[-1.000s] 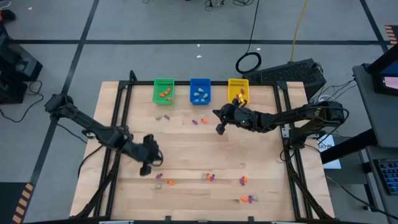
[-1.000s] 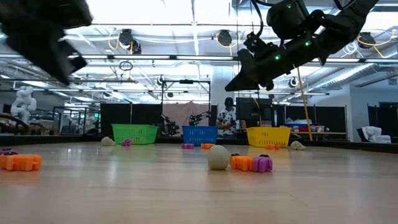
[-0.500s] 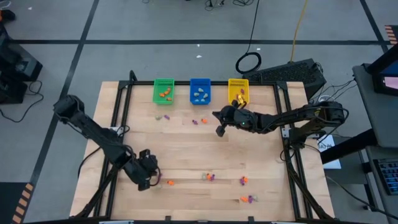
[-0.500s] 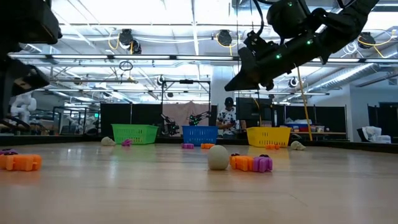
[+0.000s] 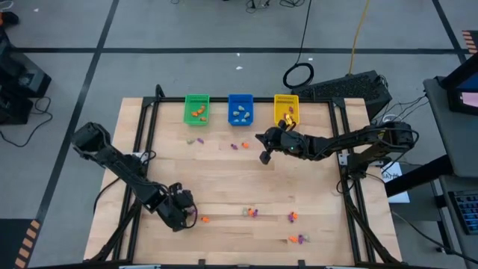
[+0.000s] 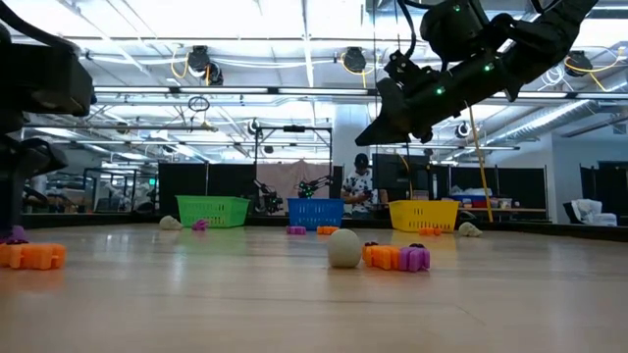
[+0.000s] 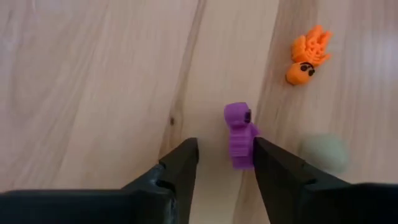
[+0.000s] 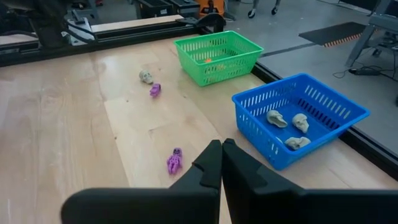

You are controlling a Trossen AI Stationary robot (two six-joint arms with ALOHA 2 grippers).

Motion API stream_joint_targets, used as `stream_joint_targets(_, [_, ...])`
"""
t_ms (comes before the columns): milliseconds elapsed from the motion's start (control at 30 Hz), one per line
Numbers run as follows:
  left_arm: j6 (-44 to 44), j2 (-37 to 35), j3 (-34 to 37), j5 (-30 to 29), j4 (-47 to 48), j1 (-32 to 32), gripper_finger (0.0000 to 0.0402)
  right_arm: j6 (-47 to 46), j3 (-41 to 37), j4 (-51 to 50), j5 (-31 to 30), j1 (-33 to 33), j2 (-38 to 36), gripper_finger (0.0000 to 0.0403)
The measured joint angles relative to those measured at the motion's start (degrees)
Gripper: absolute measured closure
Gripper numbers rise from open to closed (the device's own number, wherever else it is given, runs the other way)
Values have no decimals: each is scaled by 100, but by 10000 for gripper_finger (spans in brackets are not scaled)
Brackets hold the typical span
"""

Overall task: Sort Halloween decoration
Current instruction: Put the purple skeleton toy into the yellow bin

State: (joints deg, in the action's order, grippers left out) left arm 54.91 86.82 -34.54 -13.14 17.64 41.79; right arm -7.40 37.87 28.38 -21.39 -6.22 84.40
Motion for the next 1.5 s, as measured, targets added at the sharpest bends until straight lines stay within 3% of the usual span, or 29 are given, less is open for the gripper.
stream_joint_targets(100, [-215,51,0,-120,-18,3,286,16,0,0,0,0,0,403])
stream_joint_targets(300, [-981,-94,29,-342,-84,-127,387,46,0,-2,0,0,0,403])
stream_joint_targets(600, [-1860,-518,63,-1241,-508,-1136,397,240,0,-111,0,-2,-284,403])
stream_joint_targets(1033, [-3762,227,36,-950,-4849,-3371,400,618,-2,-889,-289,13,-1643,403])
stream_joint_targets(1133, [-4115,613,-241,-940,-5454,-3704,400,687,-1,-909,-292,13,-1791,403])
stream_joint_targets(1500, [-4262,2171,-2083,-172,-5481,-4797,399,815,-1,-1014,-644,161,-2047,403])
